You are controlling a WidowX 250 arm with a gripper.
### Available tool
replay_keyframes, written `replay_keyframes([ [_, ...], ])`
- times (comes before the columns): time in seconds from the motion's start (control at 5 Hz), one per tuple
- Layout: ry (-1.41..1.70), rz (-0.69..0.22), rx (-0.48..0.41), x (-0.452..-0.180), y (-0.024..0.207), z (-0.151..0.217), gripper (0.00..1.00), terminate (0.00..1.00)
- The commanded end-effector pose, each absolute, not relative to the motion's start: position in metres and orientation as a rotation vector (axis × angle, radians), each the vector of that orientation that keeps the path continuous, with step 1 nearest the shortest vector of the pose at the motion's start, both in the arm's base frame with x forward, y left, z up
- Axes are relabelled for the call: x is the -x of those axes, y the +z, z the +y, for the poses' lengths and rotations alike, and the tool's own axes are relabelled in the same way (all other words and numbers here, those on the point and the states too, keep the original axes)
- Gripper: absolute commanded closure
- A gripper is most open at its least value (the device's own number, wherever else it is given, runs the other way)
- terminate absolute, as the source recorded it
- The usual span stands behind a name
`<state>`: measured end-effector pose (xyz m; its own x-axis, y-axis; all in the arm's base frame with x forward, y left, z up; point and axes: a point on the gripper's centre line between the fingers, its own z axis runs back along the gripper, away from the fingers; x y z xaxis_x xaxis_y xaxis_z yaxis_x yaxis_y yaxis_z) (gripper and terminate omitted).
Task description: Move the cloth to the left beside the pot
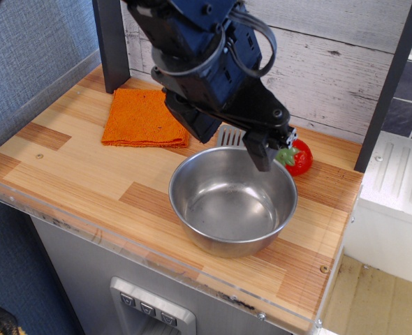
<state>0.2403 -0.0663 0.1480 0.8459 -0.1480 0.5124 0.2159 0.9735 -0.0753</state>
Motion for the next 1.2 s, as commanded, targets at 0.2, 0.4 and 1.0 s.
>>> replay_keyframes([
  [0.2, -0.185, -0.525, 0.133, -0.260, 0.155, -0.056, 0.00, 0.00],
  [0.4, -0.182, -0.517, 0.117, -0.272, 0.156, -0.041, 0.00, 0.00],
  [1.0, -0.240, -0.427, 0.064, -0.323, 0.162, 0.027, 0.00, 0.00],
])
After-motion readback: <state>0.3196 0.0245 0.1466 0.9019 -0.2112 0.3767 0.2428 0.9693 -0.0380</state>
